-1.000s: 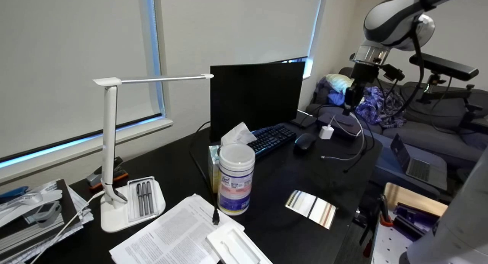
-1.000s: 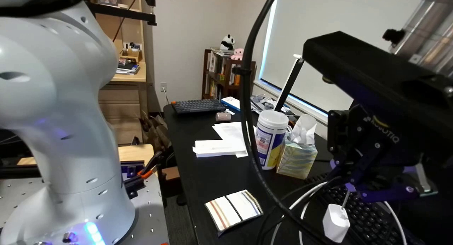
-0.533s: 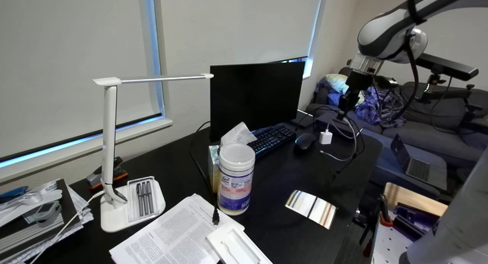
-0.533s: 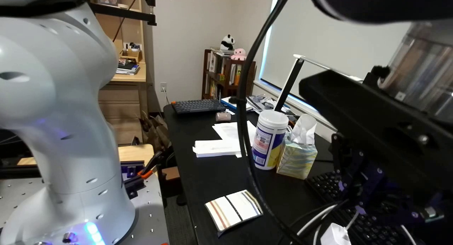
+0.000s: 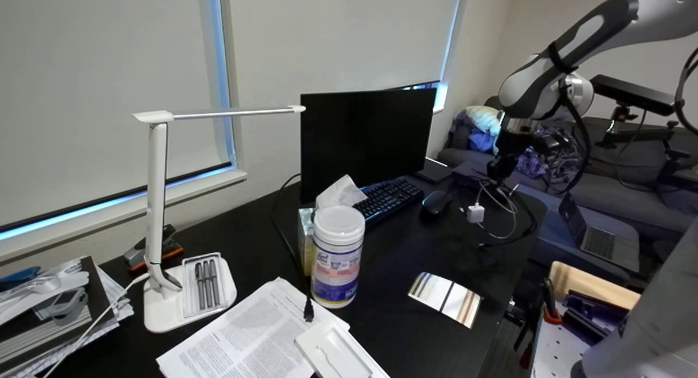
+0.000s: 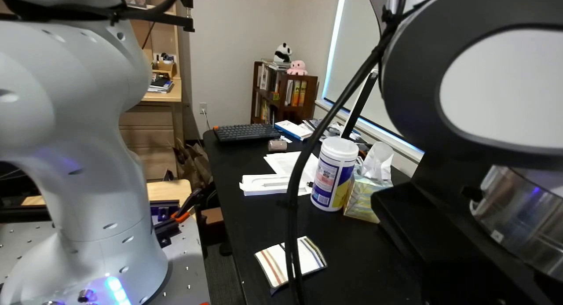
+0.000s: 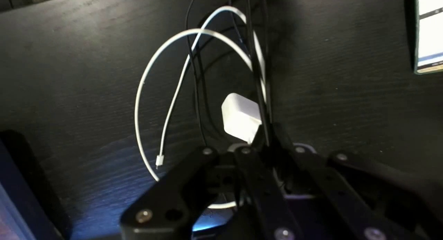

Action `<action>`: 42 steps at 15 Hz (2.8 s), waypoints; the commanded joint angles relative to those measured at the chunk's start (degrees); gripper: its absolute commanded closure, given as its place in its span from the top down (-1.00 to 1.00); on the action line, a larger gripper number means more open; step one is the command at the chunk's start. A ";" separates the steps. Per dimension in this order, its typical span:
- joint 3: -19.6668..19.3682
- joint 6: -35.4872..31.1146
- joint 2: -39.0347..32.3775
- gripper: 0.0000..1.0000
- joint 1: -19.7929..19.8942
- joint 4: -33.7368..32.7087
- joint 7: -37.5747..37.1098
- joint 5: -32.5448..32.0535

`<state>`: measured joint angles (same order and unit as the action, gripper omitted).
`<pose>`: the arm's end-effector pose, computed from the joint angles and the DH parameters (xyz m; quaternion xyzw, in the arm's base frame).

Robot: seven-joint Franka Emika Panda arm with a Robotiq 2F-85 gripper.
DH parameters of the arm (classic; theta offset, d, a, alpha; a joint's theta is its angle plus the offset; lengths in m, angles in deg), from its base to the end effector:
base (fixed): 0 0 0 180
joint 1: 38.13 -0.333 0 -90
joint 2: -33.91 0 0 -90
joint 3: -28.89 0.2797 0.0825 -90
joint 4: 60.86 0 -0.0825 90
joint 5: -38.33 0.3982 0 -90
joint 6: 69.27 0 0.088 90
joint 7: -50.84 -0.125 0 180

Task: Put the charging cables to the right and the other objects to the left

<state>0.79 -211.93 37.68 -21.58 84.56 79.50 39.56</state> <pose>0.3335 -0.3242 0.2294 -0.9889 0.1471 -0.0170 0.0148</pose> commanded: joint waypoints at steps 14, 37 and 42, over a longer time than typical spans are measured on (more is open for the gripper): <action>6.29 4.78 -26.51 -0.90 15.59 -29.23 -7.45 12.03; 17.01 11.77 -34.40 -0.90 29.05 -47.07 -14.24 28.83; 17.21 10.27 -33.89 -0.90 28.78 -42.79 -12.62 27.83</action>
<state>17.30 -200.40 3.08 6.71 39.18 65.56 68.53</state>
